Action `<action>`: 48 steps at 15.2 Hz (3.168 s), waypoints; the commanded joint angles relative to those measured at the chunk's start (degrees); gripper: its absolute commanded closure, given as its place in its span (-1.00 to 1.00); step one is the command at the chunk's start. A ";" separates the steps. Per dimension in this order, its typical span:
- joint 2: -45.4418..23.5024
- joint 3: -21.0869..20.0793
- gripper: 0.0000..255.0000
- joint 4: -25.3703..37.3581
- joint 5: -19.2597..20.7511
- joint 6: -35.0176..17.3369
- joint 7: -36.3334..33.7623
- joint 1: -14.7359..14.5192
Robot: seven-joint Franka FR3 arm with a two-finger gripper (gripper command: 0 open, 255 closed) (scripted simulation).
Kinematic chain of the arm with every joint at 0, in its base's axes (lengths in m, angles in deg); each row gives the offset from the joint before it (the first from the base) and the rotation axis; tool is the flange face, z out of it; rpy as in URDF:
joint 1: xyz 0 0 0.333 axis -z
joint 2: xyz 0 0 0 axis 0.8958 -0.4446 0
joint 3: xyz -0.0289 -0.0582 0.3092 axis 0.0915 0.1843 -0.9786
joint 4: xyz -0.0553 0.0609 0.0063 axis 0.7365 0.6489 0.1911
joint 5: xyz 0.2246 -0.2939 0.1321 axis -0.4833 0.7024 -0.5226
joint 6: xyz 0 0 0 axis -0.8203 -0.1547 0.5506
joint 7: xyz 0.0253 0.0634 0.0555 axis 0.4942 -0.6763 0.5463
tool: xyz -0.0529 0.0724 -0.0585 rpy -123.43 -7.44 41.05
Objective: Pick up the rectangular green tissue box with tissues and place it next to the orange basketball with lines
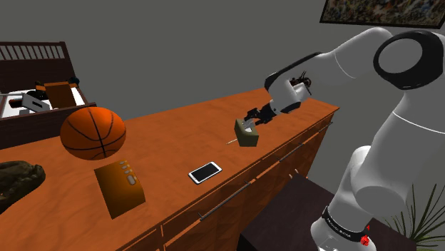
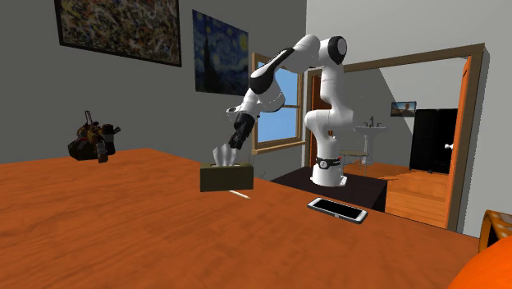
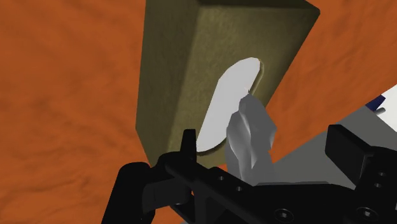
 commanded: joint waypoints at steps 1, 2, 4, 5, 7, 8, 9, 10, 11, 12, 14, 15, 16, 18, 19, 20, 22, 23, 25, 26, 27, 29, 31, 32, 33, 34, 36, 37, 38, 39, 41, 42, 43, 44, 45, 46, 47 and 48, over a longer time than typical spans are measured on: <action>-2.36 0.10 -1.00 1.49 -3.28 0.51 2.42 -0.43; -4.11 0.06 -1.00 2.56 -5.50 0.90 3.95 -0.66; -4.12 -0.02 -1.00 2.56 -5.51 0.89 3.96 -0.59; -4.11 -0.02 -1.00 2.56 -5.50 0.90 3.95 -0.59; -4.11 -0.02 -1.00 2.56 -5.50 0.90 3.95 -0.59; -4.11 -0.02 -1.00 2.56 -5.50 0.90 3.95 -0.59; -4.11 -0.02 -1.00 2.56 -5.50 0.90 3.95 -0.59; -4.10 -0.02 -1.00 2.56 -5.48 0.89 3.94 -0.59; -4.10 -0.02 1.00 2.56 -5.48 0.89 3.94 -0.59; -4.10 -0.02 1.00 2.56 -5.48 0.89 3.94 -0.59; -4.10 -0.02 1.00 2.56 -5.48 0.89 3.94 -0.59; -4.11 -0.02 1.00 2.56 -5.49 0.90 3.94 -0.59; -4.09 -0.02 1.00 2.56 -5.44 0.89 3.91 -0.58; -4.10 -0.02 1.00 2.56 -5.46 0.89 3.91 -0.59; -4.08 -0.02 1.00 2.55 -5.45 0.88 3.91 -0.59; -4.11 -0.02 1.00 2.56 -5.50 0.90 3.95 -0.58; -2.57 -0.08 1.00 2.21 -2.05 0.47 0.78 -0.57; -1.81 -0.14 1.00 2.03 -0.28 0.30 -0.84 -0.54; -0.31 -0.32 1.00 1.71 3.33 0.03 -4.16 -0.35; 0.43 -0.44 1.00 1.57 5.16 -0.06 -5.85 -0.21; 1.15 -0.59 1.00 1.43 7.00 -0.11 -7.54 -0.04; 2.55 -0.97 1.00 1.20 10.68 -0.11 -10.93 0.44; 3.88 -1.49 1.00 1.04 14.30 0.05 -14.28 1.08; 4.52 -1.79 1.00 1.00 16.07 0.19 -15.93 1.47; 5.14 -2.12 1.00 0.97 17.80 0.37 -17.54 1.89; 5.74 -2.49 1.00 0.97 19.49 0.59 -19.12 2.35; 6.88 -3.23 1.00 1.04 22.72 1.14 -22.16 3.30; 7.42 -3.61 1.00 1.11 24.25 1.46 -23.61 3.79; 7.94 -4.01 1.00 1.20 25.73 1.82 -25.02 4.30; 8.44 -4.41 1.00 1.33 27.14 2.20 -26.37 4.82; 9.39 -5.24 1.00 1.65 29.78 3.06 -28.93 5.88; 9.84 -5.65 1.00 1.84 31.02 3.53 -30.14 6.39; 10.27 -6.04 1.00 2.06 32.20 4.01 -31.30 6.90; 10.69 -6.41 1.00 2.30 33.33 4.52 -32.42 7.38; 11.09 -6.78 1.00 2.56 34.41 5.04 -33.50 7.85; 11.47 -7.14 1.00 2.84 35.43 5.57 -34.53 8.31; 11.84 -7.49 1.00 3.15 36.41 6.13 -35.53 8.76; 12.19 -7.83 1.00 3.47 37.34 6.69 -36.48 9.20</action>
